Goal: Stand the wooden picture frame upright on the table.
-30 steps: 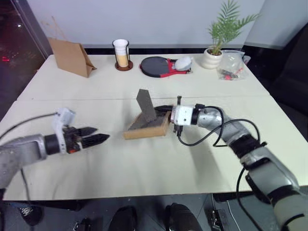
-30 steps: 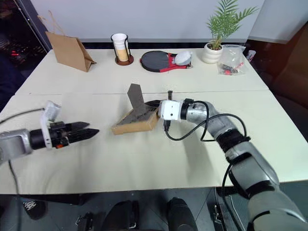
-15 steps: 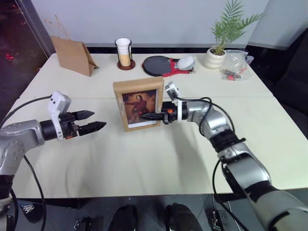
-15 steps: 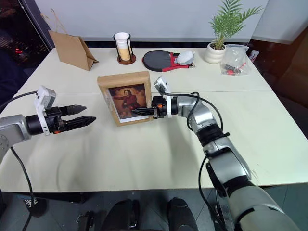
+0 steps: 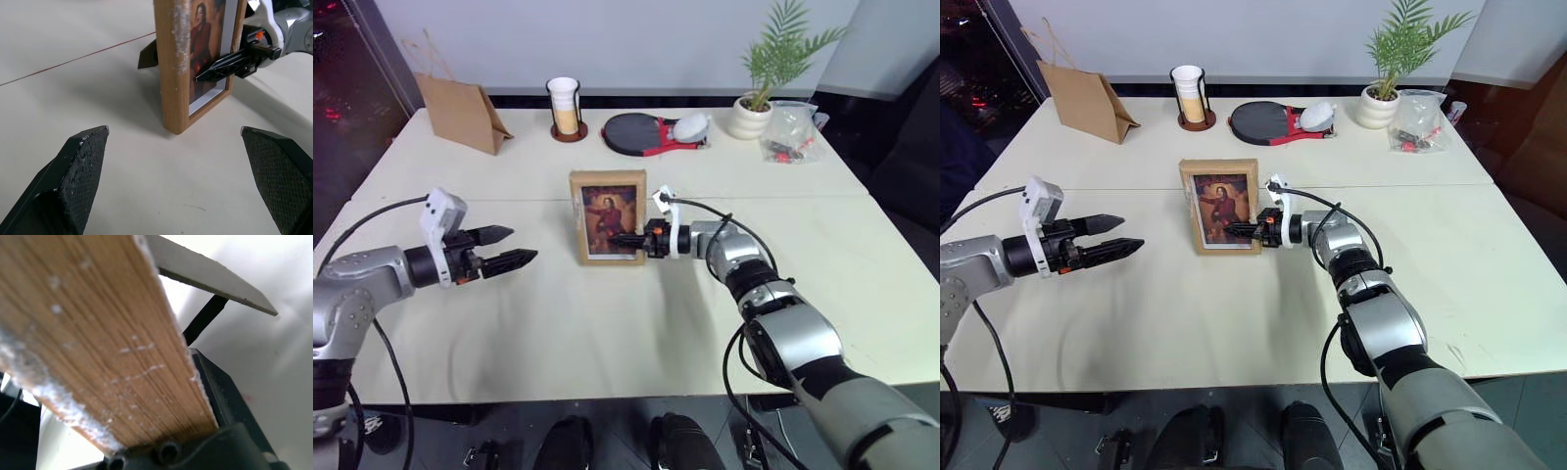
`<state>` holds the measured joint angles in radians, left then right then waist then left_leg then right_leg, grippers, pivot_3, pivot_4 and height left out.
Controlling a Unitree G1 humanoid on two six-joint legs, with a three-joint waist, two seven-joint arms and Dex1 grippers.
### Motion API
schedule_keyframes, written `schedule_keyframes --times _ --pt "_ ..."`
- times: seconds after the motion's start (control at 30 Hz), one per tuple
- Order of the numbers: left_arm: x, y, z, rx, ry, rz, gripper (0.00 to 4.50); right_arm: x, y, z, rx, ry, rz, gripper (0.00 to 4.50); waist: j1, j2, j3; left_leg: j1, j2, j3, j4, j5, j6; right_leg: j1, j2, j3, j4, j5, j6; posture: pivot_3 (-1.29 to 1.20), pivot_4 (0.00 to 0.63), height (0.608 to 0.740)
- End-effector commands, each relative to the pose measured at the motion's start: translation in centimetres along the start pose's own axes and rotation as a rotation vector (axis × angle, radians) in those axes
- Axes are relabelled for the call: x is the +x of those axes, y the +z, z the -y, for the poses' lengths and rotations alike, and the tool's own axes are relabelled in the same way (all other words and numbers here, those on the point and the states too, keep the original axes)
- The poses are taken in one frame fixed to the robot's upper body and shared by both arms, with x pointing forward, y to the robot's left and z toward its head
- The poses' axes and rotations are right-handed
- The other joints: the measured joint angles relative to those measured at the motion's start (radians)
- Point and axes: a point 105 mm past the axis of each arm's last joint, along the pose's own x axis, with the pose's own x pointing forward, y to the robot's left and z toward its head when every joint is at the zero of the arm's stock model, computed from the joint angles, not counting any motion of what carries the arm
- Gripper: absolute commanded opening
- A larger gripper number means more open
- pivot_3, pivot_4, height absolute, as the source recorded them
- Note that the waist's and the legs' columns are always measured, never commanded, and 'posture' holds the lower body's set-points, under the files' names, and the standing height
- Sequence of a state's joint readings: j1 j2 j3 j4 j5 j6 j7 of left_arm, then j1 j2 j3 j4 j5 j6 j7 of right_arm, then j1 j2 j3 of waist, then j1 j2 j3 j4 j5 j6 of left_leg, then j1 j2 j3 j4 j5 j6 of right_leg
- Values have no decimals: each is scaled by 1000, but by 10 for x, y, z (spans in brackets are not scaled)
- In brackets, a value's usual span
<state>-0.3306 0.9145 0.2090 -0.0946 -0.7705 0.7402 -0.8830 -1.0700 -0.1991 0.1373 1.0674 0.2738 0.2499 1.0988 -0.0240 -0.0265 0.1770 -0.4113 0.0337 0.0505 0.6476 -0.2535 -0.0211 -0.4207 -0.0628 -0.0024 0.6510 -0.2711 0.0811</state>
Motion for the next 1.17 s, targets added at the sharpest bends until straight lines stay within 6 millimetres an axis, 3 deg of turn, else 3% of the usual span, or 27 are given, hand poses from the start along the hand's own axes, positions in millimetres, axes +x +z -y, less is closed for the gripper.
schedule_keyframes --times 0.03,0.1,0.23,0.43,0.67,0.87,0.97,1.17 --pt "3 11 2 40 -9 22 4500 6 7 -6 -38 18 3 1589 0 0 0 0 0 0 0 0 0 0 0 0 0 0 0 0 150 740" --pt "6 11 2 39 -13 24 4500 5 3 -6 -38 15 -5 2391 0 0 0 0 0 0 0 0 0 0 0 0 0 0 0 0 150 740" --pt "9 10 2 41 -19 24 4500 -1 -2 -4 -36 -2 -13 4422 0 0 0 0 0 0 0 0 0 0 0 0 0 0 0 0 150 740" --pt "13 10 2 40 -26 28 4500 -21 -4 -4 -93 -26 -36 4470 4 0 0 0 0 0 0 0 0 0 1 0 0 0 0 0 150 740" --pt "14 10 5 35 -40 34 4500 -71 3 -7 -146 -99 -40 4470 9 0 0 0 -1 0 1 0 0 0 1 0 0 0 0 0 150 740" --pt "2 7 13 51 -92 -5 4500 -129 25 -58 -307 -67 -86 4470 7 0 0 0 -1 0 1 0 1 0 2 0 0 0 0 0 150 740" --pt "-8 6 18 78 -104 -31 4500 -144 35 -77 -393 -79 -120 4470 3 0 0 1 0 0 0 0 1 0 2 0 0 0 0 0 150 740" --pt "-21 7 23 100 -86 -51 4500 -163 46 -94 -470 -141 -151 4470 10 0 0 2 0 0 1 0 1 2 2 0 1 0 0 0 150 740"
